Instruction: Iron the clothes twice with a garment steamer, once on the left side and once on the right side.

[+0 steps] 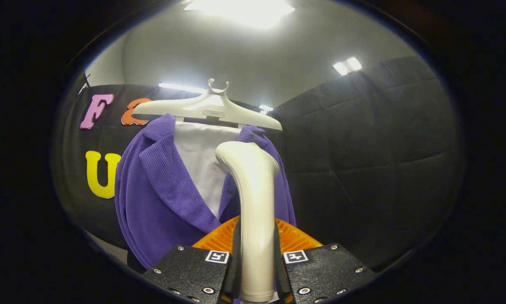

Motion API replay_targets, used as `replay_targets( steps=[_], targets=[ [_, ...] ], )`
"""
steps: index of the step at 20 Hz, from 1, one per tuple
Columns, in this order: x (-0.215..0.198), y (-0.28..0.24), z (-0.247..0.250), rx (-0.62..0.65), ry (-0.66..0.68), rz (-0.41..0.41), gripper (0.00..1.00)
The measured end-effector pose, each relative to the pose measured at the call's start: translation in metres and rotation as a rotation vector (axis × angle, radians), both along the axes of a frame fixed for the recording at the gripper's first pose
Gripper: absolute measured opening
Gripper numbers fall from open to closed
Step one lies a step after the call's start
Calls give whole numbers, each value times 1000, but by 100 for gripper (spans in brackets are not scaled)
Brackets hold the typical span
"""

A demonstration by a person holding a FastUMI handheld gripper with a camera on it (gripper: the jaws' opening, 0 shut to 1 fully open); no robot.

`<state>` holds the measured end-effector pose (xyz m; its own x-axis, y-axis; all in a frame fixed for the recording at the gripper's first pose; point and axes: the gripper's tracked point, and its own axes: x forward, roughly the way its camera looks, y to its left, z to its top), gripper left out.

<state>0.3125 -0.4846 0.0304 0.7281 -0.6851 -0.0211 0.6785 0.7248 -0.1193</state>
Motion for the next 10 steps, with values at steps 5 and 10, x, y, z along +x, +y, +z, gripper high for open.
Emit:
replay_targets(
  steps=[5, 10],
  targets=[
    [-14, -4, -39, 45, 44, -18, 32],
    [-29, -5, -73, 82, 76, -28, 32]
  ],
)
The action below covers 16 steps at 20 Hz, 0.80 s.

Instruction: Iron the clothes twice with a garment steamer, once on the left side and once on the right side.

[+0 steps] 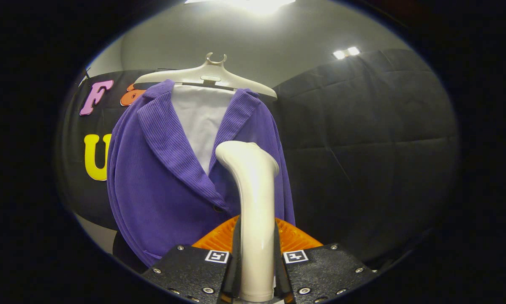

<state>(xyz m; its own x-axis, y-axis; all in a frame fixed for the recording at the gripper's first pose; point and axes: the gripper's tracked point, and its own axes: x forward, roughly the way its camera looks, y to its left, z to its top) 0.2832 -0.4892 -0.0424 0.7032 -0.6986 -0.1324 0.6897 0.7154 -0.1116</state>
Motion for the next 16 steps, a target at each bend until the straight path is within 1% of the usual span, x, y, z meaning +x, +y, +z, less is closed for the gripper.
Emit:
replay_targets(
  steps=[7, 16],
  targets=[
    [-28, -3, -49, 42, 65, -26, 32],
    [-57, -3, -102, 89, 109, -46, 32]
  ],
)
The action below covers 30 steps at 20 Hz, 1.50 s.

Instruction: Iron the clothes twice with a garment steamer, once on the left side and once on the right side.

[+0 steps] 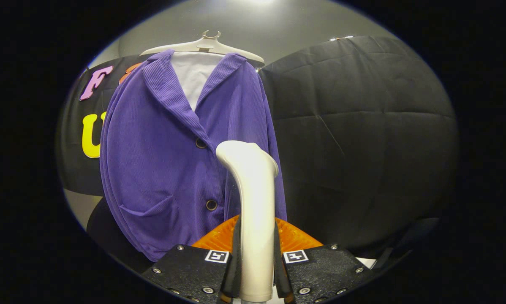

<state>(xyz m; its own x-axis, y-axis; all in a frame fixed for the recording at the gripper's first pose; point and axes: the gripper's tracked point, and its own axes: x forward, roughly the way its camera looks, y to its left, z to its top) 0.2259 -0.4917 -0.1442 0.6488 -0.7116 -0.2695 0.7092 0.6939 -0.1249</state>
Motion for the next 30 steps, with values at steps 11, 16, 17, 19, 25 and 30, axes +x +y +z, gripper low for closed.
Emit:
replay_targets(
  steps=[11, 16, 17, 19, 25, 30],
  targets=[
    [-37, -1, -89, 96, 98, -12, 32],
    [-47, -2, -143, 159, 172, 2, 33],
    [-49, -1, -149, 173, 183, 4, 33],
    [-56, 5, -169, 198, 209, 13, 32],
    [-84, 25, -180, 216, 235, 21, 33],
    [-116, 65, -137, 184, 182, 48, 32]
  ],
)
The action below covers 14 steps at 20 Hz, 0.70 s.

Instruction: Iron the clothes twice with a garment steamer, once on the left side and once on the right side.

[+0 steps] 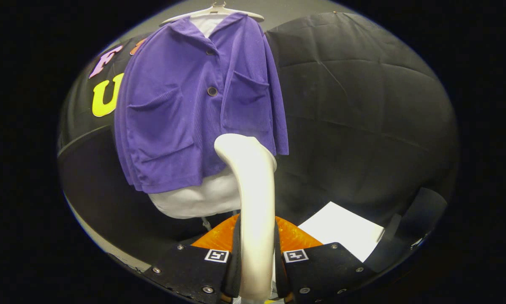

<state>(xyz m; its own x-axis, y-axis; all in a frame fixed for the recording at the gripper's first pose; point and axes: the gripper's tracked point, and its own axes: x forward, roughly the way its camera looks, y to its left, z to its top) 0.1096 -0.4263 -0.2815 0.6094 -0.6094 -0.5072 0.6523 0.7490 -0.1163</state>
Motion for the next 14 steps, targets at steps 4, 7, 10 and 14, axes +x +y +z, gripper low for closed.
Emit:
replay_targets(
  steps=[4, 7, 10, 14],
  targets=[
    [-30, 55, 41, -44, -44, 78, 32],
    [-46, 99, 73, -73, -78, 138, 32],
    [-52, 135, 108, -107, -119, 182, 33],
    [-71, 183, 152, -141, -164, 214, 32]
  ],
)
